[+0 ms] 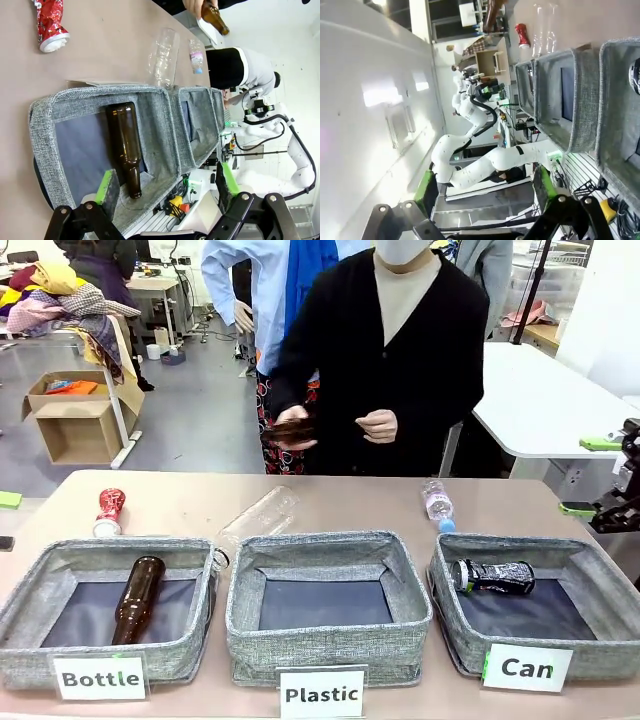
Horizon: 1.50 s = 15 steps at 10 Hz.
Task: Sort the can waste into the basket.
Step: Pick up the can waste from the table and place it in the right Fabric basket.
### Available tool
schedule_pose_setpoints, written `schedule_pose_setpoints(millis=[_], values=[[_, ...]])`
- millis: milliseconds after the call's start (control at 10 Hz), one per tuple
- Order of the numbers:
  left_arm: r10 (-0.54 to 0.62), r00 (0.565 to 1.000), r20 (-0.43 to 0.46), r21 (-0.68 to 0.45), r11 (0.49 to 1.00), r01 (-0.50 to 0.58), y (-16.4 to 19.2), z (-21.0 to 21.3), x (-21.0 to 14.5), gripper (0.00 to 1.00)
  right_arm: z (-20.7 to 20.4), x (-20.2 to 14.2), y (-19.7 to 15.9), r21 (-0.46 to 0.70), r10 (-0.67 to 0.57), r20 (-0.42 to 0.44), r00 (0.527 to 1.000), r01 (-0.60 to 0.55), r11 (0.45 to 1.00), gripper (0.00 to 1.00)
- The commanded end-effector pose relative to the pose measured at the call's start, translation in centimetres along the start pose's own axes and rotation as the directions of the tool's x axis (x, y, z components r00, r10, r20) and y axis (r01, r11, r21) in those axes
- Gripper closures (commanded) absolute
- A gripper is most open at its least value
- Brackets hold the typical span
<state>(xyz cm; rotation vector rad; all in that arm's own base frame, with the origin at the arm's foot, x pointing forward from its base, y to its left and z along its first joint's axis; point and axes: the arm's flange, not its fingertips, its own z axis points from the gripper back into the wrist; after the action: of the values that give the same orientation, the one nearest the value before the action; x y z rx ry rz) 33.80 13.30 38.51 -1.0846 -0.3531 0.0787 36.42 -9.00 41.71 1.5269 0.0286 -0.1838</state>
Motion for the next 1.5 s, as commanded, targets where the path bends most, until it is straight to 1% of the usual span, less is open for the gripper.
schedule_pose_setpoints(millis=[0, 300, 400, 500, 600, 700, 800, 900, 1000, 1100, 1300, 1400], values=[[-0.003, 1.0, 0.002, 0.0, 1.0, 0.003, 0.0, 0.2, -0.1, 0.0, 0.6, 0.3, 0.1, -0.001, 0.021, -0.007, 1.0, -0.021, 1.0, 0.0], [0.0, 1.0, 0.0, 0.0, 1.0, 0.0, 0.0, 0.0, 0.0, 0.0, 0.6, 0.3, 0.1, -0.001, 0.021, -0.007, 1.0, -0.021, 1.0, 0.0], [-0.052, 0.997, 0.062, -0.018, 0.998, 0.053, -1.4, 4.8, -1.4, 0.0, 0.6, 0.3, 0.1, -0.001, 0.021, -0.007, 1.0, -0.021, 1.0, 0.0], [-0.079, 0.996, 0.049, -0.097, 0.992, 0.084, -1.8, 8.3, -1.5, 0.0, 0.6, 0.3, 0.1, -0.001, 0.021, -0.007, 1.0, -0.021, 1.0, 0.0], [-0.044, 0.994, 0.101, -0.116, 0.992, 0.055, -1.4, 10.7, -1.3, 0.0, 0.6, 0.3, 0.1, -0.001, 0.021, -0.007, 1.0, -0.021, 1.0, 0.0], [-0.06, 0.995, 0.076, -0.191, 0.979, 0.074, -0.6, 12.1, -1.6, 0.0, 0.6, 0.3, 0.1, -0.001, 0.021, -0.007, 1.0, -0.021, 1.0, 0.0], [-0.041, 0.993, 0.11, -0.23, 0.971, 0.065, 0.3, 13.2, -2.1, 0.0, 0.6, 0.3, 0.1, -0.001, 0.021, -0.007, 1.0, -0.021, 1.0, 0.0], [-0.066, 0.991, 0.115, -0.293, 0.951, 0.097, 1.0, 14.3, -2.8, 0.0, 0.6, 0.3, 0.1, -0.001, 0.021, -0.007, 1.0, -0.021, 1.0, 0.0], [-0.048, 0.985, 0.164, -0.319, 0.942, 0.099, 1.6, 15.1, -3.5, 0.0, 0.6, 0.3, 0.1, -0.001, 0.021, -0.007, 1.0, -0.021, 1.0, 0.0], [-0.038, 0.982, 0.184, -0.328, 0.94, 0.098, 2.1, 15.2, -4.1, 0.0, 0.6, 0.3, 0.1, -0.001, 0.021, -0.007, 1.0, -0.021, 1.0, 0.0], [-0.025, 0.977, 0.212, -0.301, 0.949, 0.089, 1.7, 15.1, -4.6, 0.0, 0.6, 0.3, 0.1, -0.001, 0.021, -0.007, 1.0, -0.021, 1.0, 0.0], [-0.031, 0.978, 0.206, -0.264, 0.961, 0.086, 0.6, 14.6, -4.4, 0.0, 0.6, 0.3, 0.1, -0.001, 0.021, -0.007, 1.0, -0.021, 1.0, 0.0]])
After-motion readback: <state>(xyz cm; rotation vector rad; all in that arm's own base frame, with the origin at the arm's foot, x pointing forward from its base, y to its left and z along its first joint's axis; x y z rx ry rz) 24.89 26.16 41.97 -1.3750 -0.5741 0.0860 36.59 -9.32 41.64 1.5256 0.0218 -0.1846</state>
